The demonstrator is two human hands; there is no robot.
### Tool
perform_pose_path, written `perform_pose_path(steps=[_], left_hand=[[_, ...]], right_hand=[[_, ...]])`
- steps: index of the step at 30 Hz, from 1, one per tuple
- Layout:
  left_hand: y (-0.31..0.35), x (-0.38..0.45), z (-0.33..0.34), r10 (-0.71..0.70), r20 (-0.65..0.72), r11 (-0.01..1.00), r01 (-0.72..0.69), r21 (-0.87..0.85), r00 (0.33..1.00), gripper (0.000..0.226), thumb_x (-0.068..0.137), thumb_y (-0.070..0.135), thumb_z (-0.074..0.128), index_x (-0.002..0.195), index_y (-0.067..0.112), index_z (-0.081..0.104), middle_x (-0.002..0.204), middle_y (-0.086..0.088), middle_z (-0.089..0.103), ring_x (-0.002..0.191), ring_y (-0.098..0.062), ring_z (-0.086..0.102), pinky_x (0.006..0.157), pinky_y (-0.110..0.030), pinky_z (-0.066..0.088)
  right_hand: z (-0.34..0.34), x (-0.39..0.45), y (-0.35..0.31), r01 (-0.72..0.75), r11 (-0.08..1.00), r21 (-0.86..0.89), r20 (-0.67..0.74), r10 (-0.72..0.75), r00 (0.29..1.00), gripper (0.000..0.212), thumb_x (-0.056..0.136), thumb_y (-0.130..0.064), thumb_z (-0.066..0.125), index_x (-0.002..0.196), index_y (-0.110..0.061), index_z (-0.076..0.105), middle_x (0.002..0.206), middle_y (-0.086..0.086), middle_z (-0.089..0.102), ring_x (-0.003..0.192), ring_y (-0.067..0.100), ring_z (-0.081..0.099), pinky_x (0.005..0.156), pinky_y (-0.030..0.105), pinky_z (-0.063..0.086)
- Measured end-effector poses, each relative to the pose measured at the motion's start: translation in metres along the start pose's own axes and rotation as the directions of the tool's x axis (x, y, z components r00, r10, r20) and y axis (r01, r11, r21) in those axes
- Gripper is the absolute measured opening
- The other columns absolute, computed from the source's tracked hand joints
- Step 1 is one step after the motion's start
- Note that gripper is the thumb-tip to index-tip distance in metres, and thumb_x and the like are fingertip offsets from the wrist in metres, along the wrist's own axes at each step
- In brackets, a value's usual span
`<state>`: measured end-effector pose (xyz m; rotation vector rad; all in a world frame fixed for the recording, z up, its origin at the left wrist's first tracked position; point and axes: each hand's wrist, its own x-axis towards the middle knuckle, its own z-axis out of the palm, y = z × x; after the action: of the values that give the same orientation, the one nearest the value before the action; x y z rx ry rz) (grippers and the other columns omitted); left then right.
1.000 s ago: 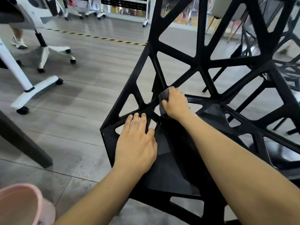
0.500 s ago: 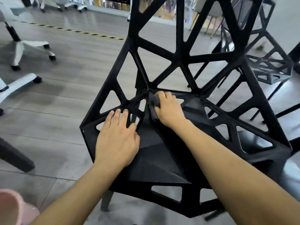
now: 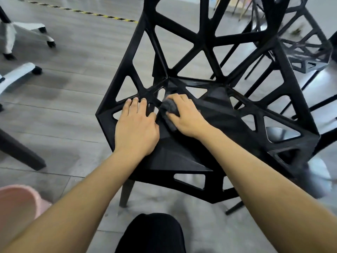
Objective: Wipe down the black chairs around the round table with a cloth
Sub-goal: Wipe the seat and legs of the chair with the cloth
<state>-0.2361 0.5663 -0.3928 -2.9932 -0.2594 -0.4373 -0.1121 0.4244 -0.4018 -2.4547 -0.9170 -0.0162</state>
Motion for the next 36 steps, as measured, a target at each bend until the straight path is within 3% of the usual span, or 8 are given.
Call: perform_pose_path(steps=[3,9,14,19,24,29,32,36], left_hand=[[-0.002,0.000,0.002,-0.009,0.001,1.000,0.009,-0.010,1.000,0.043,0.096,0.031,0.037,0.117,0.013,0.070,0.153,-0.021,0.040,0.144,-0.039,0.032,0.123,-0.048,0.016],[-0.001,-0.001,0.002,-0.010,0.015,1.000,0.010,-0.010,1.000,0.044,0.098,0.031,0.036,0.122,0.014,0.068,0.156,-0.021,0.036,0.147,-0.039,0.028,0.124,-0.047,0.012],[-0.001,0.000,0.001,-0.009,0.012,1.000,0.009,-0.029,1.000,0.044,0.098,0.031,0.036,0.125,0.014,0.066,0.157,-0.020,0.035,0.148,-0.038,0.025,0.124,-0.047,0.011],[-0.010,-0.001,0.005,0.027,0.003,0.999,-0.027,-0.037,1.000,0.042,0.097,0.029,0.037,0.120,0.009,0.066,0.154,-0.024,0.037,0.145,-0.042,0.028,0.123,-0.051,0.014],[-0.008,-0.001,0.004,0.027,-0.012,0.999,-0.028,-0.046,1.000,0.039,0.097,0.029,0.041,0.112,0.011,0.071,0.152,-0.024,0.039,0.143,-0.042,0.030,0.122,-0.050,0.015],[-0.006,0.000,0.008,0.024,-0.041,1.000,-0.025,-0.019,0.999,0.041,0.096,0.030,0.042,0.119,0.010,0.070,0.151,-0.023,0.041,0.143,-0.041,0.031,0.122,-0.050,0.015],[-0.004,0.000,0.008,0.016,-0.043,1.000,-0.016,-0.014,0.999,0.041,0.097,0.029,0.041,0.119,0.010,0.070,0.151,-0.023,0.040,0.143,-0.041,0.030,0.122,-0.050,0.015],[-0.005,0.000,0.008,0.017,-0.053,0.999,-0.019,-0.026,0.998,0.039,0.096,0.027,0.043,0.117,0.008,0.070,0.151,-0.024,0.041,0.142,-0.042,0.031,0.122,-0.050,0.016]], right_hand=[[-0.014,-0.024,0.005,0.020,0.998,-0.053,0.039,-0.018,0.999,0.047,0.092,-0.021,0.060,0.137,-0.022,0.046,0.134,0.008,0.047,0.120,0.031,0.045,0.104,0.043,0.038],[-0.080,-0.055,0.090,-0.431,0.873,-0.228,-0.185,0.395,0.900,0.045,0.092,-0.020,0.059,0.135,-0.014,0.047,0.136,0.021,0.045,0.120,0.047,0.046,0.104,0.050,0.039],[-0.054,-0.085,0.027,-0.267,0.961,-0.079,-0.100,0.259,0.961,0.038,0.090,-0.026,0.061,0.127,-0.021,0.054,0.124,0.011,0.052,0.116,0.036,0.049,0.101,0.041,0.038],[-0.014,-0.120,-0.077,-0.060,0.998,-0.017,-0.081,0.058,0.995,0.045,0.087,-0.030,0.066,0.130,-0.022,0.054,0.125,0.004,0.053,0.107,0.030,0.049,0.093,0.043,0.042],[-0.052,-0.155,-0.033,-0.226,0.972,-0.057,-0.198,0.211,0.957,0.045,0.088,-0.029,0.063,0.132,-0.026,0.053,0.127,0.003,0.054,0.111,0.029,0.050,0.094,0.041,0.041],[-0.099,-0.203,0.042,-0.502,0.864,-0.044,-0.453,0.430,0.781,0.044,0.085,-0.028,0.060,0.129,-0.024,0.055,0.127,0.003,0.053,0.117,0.029,0.047,0.103,0.040,0.038],[-0.082,-0.202,0.022,-0.499,0.864,0.069,-0.512,0.461,0.725,0.040,0.084,-0.027,0.057,0.124,-0.022,0.059,0.126,0.002,0.055,0.118,0.023,0.047,0.105,0.044,0.039],[-0.022,-0.192,-0.054,-0.239,0.968,0.072,-0.481,0.244,0.842,0.046,0.078,-0.027,0.063,0.123,-0.015,0.065,0.126,0.004,0.061,0.119,0.025,0.053,0.103,0.044,0.040]])
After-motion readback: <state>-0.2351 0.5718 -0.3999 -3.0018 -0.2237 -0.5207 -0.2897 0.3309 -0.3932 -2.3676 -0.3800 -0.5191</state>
